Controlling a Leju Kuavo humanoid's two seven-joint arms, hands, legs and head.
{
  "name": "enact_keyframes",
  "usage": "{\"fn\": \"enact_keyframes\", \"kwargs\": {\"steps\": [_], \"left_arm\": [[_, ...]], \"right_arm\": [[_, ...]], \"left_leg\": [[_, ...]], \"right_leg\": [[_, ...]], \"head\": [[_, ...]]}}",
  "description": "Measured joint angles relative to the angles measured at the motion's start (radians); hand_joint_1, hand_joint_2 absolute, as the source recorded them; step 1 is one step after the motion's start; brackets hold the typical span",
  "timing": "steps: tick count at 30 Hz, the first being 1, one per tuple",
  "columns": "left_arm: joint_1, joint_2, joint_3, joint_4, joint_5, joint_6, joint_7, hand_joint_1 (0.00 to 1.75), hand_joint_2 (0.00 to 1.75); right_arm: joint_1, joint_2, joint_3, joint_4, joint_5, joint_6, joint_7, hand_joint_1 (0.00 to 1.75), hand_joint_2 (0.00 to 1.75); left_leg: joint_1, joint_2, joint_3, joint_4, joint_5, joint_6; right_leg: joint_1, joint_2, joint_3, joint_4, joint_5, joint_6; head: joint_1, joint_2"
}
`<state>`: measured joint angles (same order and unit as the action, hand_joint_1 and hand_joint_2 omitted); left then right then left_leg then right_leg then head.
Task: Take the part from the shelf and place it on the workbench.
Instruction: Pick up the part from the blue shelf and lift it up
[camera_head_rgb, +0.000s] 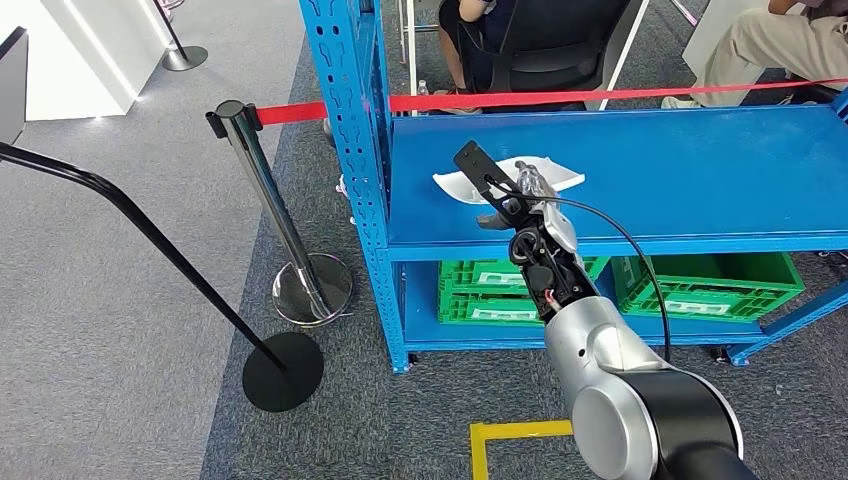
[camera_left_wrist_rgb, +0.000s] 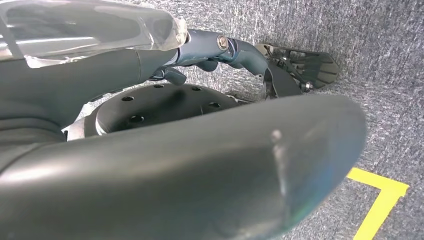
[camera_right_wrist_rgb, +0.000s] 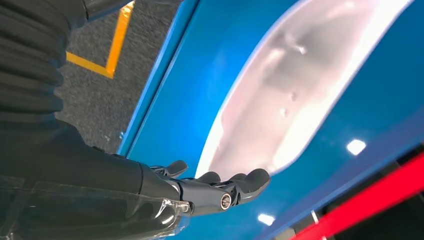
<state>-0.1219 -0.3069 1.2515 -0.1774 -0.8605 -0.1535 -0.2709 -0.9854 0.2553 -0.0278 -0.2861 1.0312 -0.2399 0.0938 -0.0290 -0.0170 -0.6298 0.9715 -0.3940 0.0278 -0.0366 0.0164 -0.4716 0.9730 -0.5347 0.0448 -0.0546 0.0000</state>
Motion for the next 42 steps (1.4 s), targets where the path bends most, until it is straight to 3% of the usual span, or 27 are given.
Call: {"fn": "enact_keyframes", "kwargs": {"steps": [16,42], "left_arm": [[0.01,0.006,0.001,0.0,-0.042,0.026,0.038,0.0,0.0],[0.015,0.019,-0.016,0.0,-0.086,0.028,0.061,0.0,0.0]], "right_arm": [[0.13,-0.022,-0.008,0.001,-0.052,-0.058,-0.058,0.0,1.75],[0.171,-0.072,-0.04,-0.031,-0.077,-0.155,-0.073,0.0,1.75]], "left_leg": [[0.0,0.0,0.0,0.0,0.0,0.0],[0.0,0.0,0.0,0.0,0.0,0.0]], "right_leg": [[0.0,0.0,-0.001,0.0,0.0,0.0],[0.0,0.0,-0.001,0.0,0.0,0.0]], "head": [[0.0,0.0],[0.0,0.0]]}}
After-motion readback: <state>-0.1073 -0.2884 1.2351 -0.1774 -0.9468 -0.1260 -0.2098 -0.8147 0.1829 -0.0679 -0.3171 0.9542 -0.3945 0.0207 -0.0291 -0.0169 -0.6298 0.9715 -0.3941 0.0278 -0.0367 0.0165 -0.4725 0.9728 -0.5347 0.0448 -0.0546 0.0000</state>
